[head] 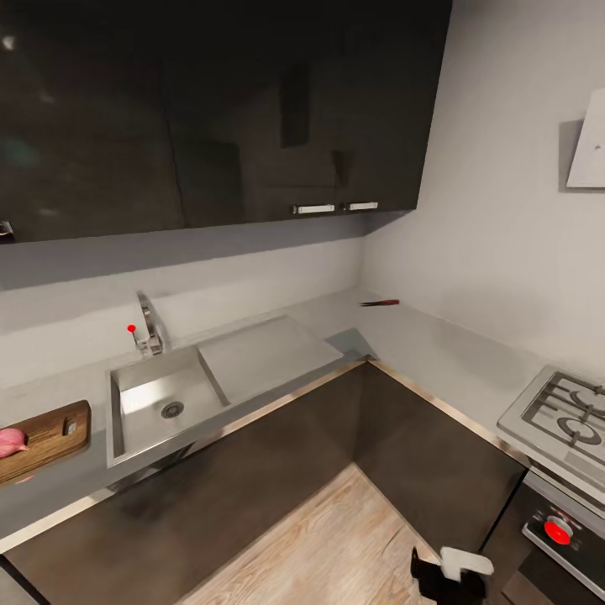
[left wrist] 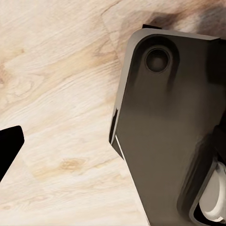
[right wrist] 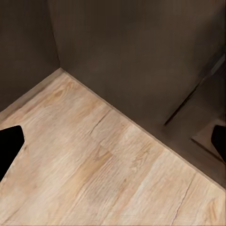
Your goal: In the kitchen, take the Vidalia onion out of the sink, dice it on the chopping board with the paring knife, put the diced onion into the bowl on the countertop, then place both the paring knife and the chopping board into the sink.
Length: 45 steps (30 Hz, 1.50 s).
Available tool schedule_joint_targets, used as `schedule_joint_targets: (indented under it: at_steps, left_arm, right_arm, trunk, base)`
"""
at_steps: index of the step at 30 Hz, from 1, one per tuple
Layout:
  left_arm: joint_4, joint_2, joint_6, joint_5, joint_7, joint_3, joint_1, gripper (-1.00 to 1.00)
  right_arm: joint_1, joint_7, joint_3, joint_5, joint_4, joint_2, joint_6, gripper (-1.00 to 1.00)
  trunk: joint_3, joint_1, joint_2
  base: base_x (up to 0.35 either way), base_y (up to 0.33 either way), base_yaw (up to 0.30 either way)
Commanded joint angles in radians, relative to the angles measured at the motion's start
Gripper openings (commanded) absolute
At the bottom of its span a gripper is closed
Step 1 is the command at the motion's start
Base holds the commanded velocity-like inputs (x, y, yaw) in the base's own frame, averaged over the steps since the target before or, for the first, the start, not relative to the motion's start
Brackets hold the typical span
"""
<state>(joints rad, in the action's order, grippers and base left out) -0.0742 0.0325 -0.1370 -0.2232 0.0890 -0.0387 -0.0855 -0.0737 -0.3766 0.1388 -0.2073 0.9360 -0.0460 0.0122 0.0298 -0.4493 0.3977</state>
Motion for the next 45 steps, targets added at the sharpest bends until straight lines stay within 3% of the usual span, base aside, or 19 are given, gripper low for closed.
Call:
schedule_joint_targets:
  at_steps: [1, 3, 4, 5, 7, 11, 17, 19, 23, 25, 26, 27, 28, 32, 36, 40, 42, 44, 45]
  left_arm:
    - [-0.004, 0.0, -0.007, -0.007, 0.0, -0.004, -0.002, 1.0]
    - [-0.003, 0.0, -0.007, -0.007, 0.0, -0.005, -0.002, 1.0]
    - [-0.003, -0.001, -0.007, -0.006, 0.0, -0.005, -0.002, 1.0]
    - [-0.003, -0.002, -0.007, -0.006, -0.001, -0.006, -0.002, 1.0]
    - [-0.003, -0.002, -0.007, -0.006, -0.001, -0.006, -0.002, 1.0]
    - [-0.003, -0.008, -0.006, -0.005, -0.001, -0.006, -0.001, 1.0]
    - [-0.003, -0.017, -0.006, -0.004, -0.001, -0.006, -0.002, 1.0]
    - [-0.003, -0.018, -0.006, -0.004, -0.002, -0.006, -0.002, 1.0]
    - [-0.003, -0.018, -0.006, -0.004, -0.002, -0.006, -0.002, 1.0]
    - [-0.003, -0.02, -0.006, -0.004, -0.002, -0.006, -0.002, 1.0]
    - [-0.003, -0.022, -0.006, -0.004, -0.002, -0.006, -0.002, 1.0]
    - [-0.003, -0.023, -0.006, -0.004, -0.002, -0.007, -0.002, 1.0]
    - [-0.003, -0.024, -0.006, -0.004, -0.002, -0.007, -0.002, 1.0]
    - [-0.003, -0.026, -0.006, -0.004, -0.002, -0.007, -0.002, 1.0]
    - [-0.003, -0.026, -0.006, -0.005, -0.002, -0.007, -0.002, 1.0]
    - [-0.004, -0.025, -0.006, -0.005, -0.002, -0.007, -0.002, 1.0]
    - [-0.004, -0.025, -0.006, -0.005, -0.002, -0.007, -0.002, 1.0]
    - [-0.004, -0.025, -0.005, -0.005, -0.002, -0.007, -0.002, 1.0]
    - [-0.004, -0.025, -0.005, -0.005, -0.002, -0.007, -0.002, 1.0]
  right_arm:
    - [-0.005, -0.022, 0.005, -0.008, 0.089, -0.002, -0.069, 1.0]
    - [-0.03, -0.052, 0.005, 0.013, 0.242, -0.002, -0.201, 1.0]
    - [-0.082, -0.091, 0.005, 0.046, 0.36, 0.0, -0.337, 1.0]
    - [-0.117, -0.107, 0.005, 0.057, 0.401, 0.001, -0.396, 1.0]
    - [-0.16, -0.121, 0.005, 0.064, 0.43, 0.002, -0.447, 1.0]
    - [-0.315, -0.148, 0.005, 0.074, 0.47, 0.007, -0.565, 1.0]
    - [-0.646, -0.164, 0.005, 0.077, 0.473, 0.01, -0.768, 1.0]
    - [-0.724, -0.165, 0.005, 0.077, 0.462, 0.011, -0.809, 1.0]
    - [-0.978, -0.165, 0.005, 0.077, 0.314, 0.011, -0.882, 1.0]
    - [-1.125, -0.165, 0.005, 0.076, 0.154, 0.009, -0.893, 1.0]
    - [-1.229, -0.164, 0.005, 0.076, 0.018, 0.006, -0.893, 1.0]
    - [-1.281, -0.163, 0.004, 0.075, -0.055, 0.004, -0.889, 1.0]
    - [-1.384, -0.161, 0.004, 0.074, -0.207, 0.002, -0.867, 1.0]
    - [-1.614, -0.155, 0.004, 0.07, -0.541, -0.003, -0.741, 1.0]
    - [-1.68, -0.131, 0.007, 0.069, -0.642, -0.005, -0.698, 1.0]
    - [-1.703, -0.021, 0.01, 0.07, -0.709, -0.014, -0.682, 1.0]
    - [-1.707, 0.087, 0.012, 0.072, -0.765, -0.037, -0.679, 1.0]
    - [-1.709, 0.268, 0.014, 0.079, -0.821, -0.081, -0.676, 1.0]
    - [-1.709, 0.313, 0.015, 0.083, -0.829, -0.093, -0.675, 1.0]
  trunk:
    - [0.002, -0.001, 0.002]
    - [0.002, -0.001, 0.002]
    - [0.002, -0.001, 0.002]
    - [0.002, -0.001, 0.002]
    - [0.002, -0.001, 0.002]
    - [0.002, -0.001, 0.002]
    - [0.002, -0.001, 0.002]
    - [0.002, -0.001, 0.002]
    - [0.002, -0.001, 0.002]
    - [0.002, -0.001, 0.002]
    - [0.002, -0.001, 0.002]
    - [0.002, -0.001, 0.002]
    - [0.002, -0.001, 0.002]
    - [0.002, -0.001, 0.002]
    - [0.002, -0.001, 0.002]
    - [0.002, -0.001, 0.002]
    - [0.002, -0.001, 0.002]
    - [0.002, -0.001, 0.002]
    - [0.002, -0.001, 0.002]
  base:
    - [0.0, 0.0, 0.0]
    - [0.0, 0.0, 0.0]
    - [0.0, 0.0, 0.0]
    - [0.0, 0.0, 0.0]
    - [0.0, 0.0, 0.0]
    - [0.0, 0.0, 0.0]
    - [0.0, 0.0, 0.0]
    - [0.0, 0.0, 0.0]
    - [0.0, 0.0, 0.0]
    - [0.0, 0.0, 0.0]
    - [0.0, 0.0, 0.0]
    - [0.0, 0.0, 0.0]
    - [0.0, 0.0, 0.0]
    - [0.0, 0.0, 0.0]
    - [0.0, 0.0, 0.0]
    - [0.0, 0.0, 0.0]
    - [0.0, 0.0, 0.0]
    - [0.0, 0.0, 0.0]
    - [0.0, 0.0, 0.0]
